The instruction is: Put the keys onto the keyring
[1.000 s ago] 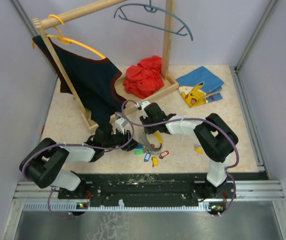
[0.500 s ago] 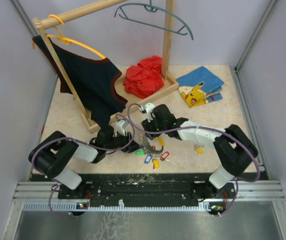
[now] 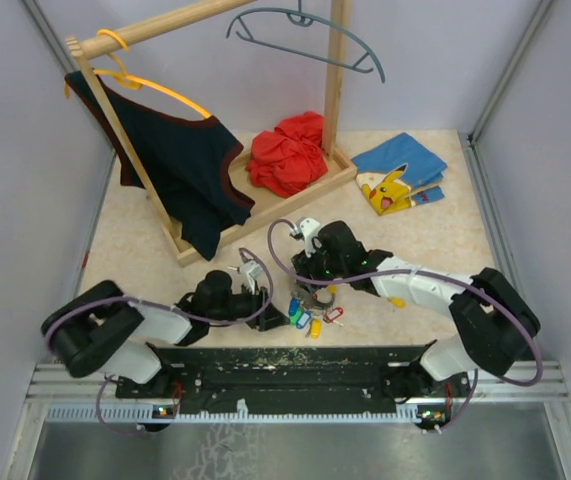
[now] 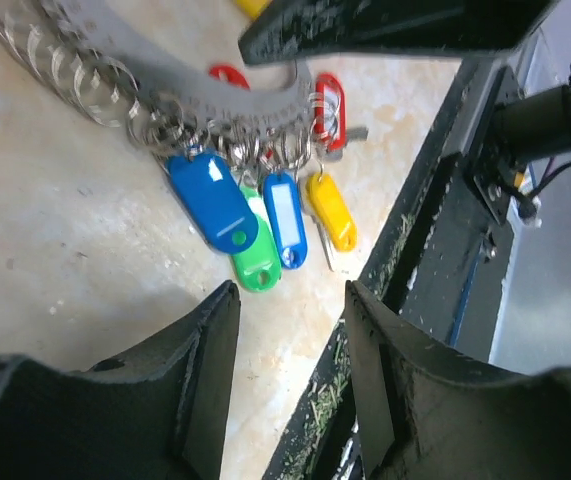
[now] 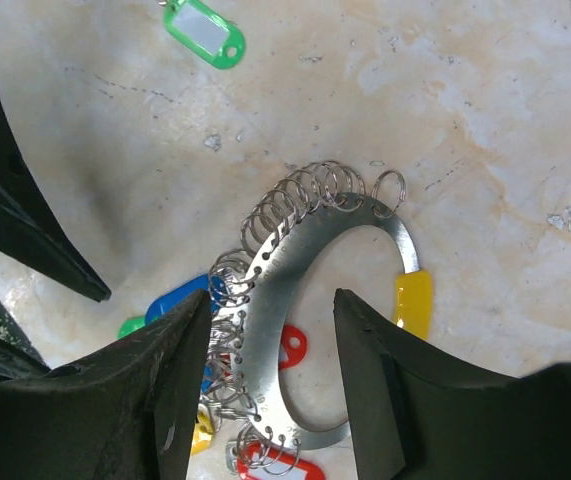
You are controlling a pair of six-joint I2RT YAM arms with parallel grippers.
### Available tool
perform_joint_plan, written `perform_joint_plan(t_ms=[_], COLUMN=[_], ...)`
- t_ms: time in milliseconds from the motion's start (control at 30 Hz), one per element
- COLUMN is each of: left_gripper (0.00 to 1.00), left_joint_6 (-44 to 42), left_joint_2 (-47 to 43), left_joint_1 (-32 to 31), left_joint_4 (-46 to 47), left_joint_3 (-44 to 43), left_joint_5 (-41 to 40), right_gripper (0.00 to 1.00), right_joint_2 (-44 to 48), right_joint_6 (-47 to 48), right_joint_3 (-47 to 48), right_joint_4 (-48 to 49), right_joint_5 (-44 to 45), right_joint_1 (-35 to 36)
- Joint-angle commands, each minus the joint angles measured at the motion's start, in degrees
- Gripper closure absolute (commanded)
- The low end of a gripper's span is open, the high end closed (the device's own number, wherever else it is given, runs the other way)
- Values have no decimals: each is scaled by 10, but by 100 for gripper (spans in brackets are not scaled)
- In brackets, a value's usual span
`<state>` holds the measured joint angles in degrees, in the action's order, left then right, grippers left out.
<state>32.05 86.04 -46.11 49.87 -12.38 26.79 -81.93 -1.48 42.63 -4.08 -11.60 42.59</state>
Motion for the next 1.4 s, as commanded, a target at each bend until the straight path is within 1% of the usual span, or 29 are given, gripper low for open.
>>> perform_joint_plan(t_ms=[0, 33, 100, 233, 500, 800, 900, 1000, 1100, 1167, 1367], left_gripper=[48, 48, 48, 48, 48, 48, 48, 50, 53, 56, 61], left_joint_6=[-38, -50, -74, -93, -113, -116, -131, -165, -207, -232, -312], left_joint_2=[-114, -138, -171, -201, -194, -150, -132, -111, -87, -71, -26], left_joint_1=[0, 1, 6, 26, 31, 36, 37, 37, 36, 36, 35], left_joint_4=[-105, -142, -185, -215, -221, -187, -166, -157, -151, -141, -95], left_joint_3=[2, -3, -9, -15, -24, -30, -32, -44, -61, -69, -78], left_joint_5=[-86, -119, -172, -191, -204, -187, -171, -150, -134, -118, -89], right_gripper=[48, 48, 47, 44, 38, 36, 36, 36, 39, 39, 39], right_joint_2=[39, 39, 29, -1, -16, -65, -65, -51, -43, -42, -16], right_joint_6=[0, -4, -14, -27, -23, 2, 5, 5, 0, 0, 0], right_joint_3=[-1, 0, 10, 39, 23, 36, 36, 38, 41, 44, 35], right_joint_4=[12, 9, -11, -52, -77, -101, -105, -111, -124, -136, -116], right_joint_5=[-14, -8, 20, 65, 56, 54, 47, 40, 67, 78, 73], right_joint_1=[7, 11, 22, 54, 67, 78, 78, 78, 78, 78, 77])
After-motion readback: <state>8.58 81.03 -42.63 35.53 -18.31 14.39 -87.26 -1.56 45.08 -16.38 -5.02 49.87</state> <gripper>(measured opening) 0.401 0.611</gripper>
